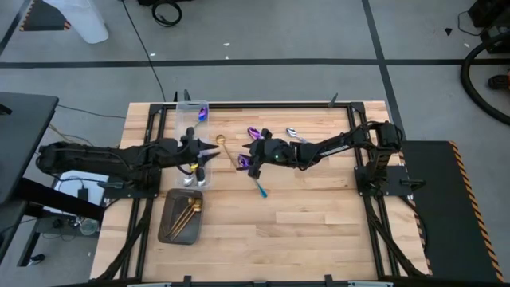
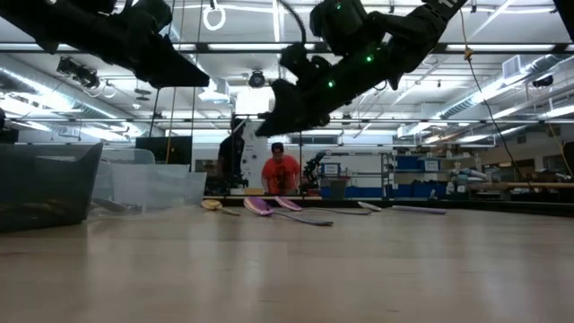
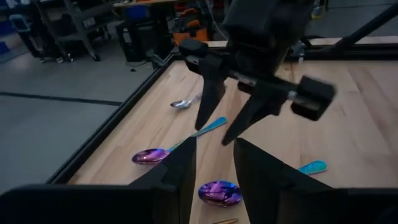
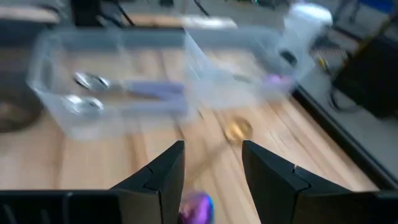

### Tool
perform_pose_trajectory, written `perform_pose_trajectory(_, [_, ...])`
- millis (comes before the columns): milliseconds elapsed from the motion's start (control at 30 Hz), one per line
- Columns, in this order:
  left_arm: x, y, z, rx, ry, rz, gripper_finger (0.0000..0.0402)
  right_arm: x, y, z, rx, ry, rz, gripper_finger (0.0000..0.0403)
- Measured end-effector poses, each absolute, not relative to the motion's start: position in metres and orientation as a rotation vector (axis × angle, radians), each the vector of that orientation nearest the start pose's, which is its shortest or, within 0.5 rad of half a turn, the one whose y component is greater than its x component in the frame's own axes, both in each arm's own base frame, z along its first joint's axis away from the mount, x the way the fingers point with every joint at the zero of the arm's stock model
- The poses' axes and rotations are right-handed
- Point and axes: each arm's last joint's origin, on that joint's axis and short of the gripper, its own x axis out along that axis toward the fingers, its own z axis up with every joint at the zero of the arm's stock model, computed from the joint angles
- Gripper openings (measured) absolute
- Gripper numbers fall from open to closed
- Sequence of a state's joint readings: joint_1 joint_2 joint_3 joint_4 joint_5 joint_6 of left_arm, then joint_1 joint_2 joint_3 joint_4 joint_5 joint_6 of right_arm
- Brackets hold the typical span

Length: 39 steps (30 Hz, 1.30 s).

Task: Sort silverware by color (type)
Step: Put the purple spoon into the top transparent bin

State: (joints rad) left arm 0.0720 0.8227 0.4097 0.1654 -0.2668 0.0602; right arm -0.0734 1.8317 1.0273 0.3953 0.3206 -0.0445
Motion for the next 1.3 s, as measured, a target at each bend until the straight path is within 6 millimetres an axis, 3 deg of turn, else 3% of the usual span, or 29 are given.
perform_pose_trajectory(333, [0.181, 0.021, 0.233, 0.058, 0.227, 0.340, 0.0117, 0.366, -0.083, 0.167, 0.053, 0.712, -0.580, 0.0170])
perform_pose_trajectory(533, [0.181, 0.022, 0.234, 0.083, 0.212, 0.338, 0.0117, 0.347, -0.112, 0.149, 0.110, 0.683, -0.646, 0.0170])
perform_pose_trajectory(667, [0.182, 0.022, 0.235, 0.089, 0.211, 0.339, 0.0117, 0.334, -0.119, 0.135, 0.140, 0.665, -0.635, 0.0170])
perform_pose_trajectory(800, [0.182, 0.022, 0.236, 0.090, 0.199, 0.340, 0.0117, 0.333, -0.123, 0.124, 0.143, 0.661, -0.642, 0.0170])
perform_pose_trajectory(1000, [0.182, 0.022, 0.239, 0.081, 0.165, 0.342, 0.0117, 0.347, -0.127, 0.100, 0.152, 0.701, -0.621, 0.0170])
perform_pose_trajectory(1300, [0.182, 0.021, 0.238, 0.079, 0.171, 0.341, 0.0117, 0.358, -0.131, 0.095, 0.169, 0.715, -0.621, 0.0130])
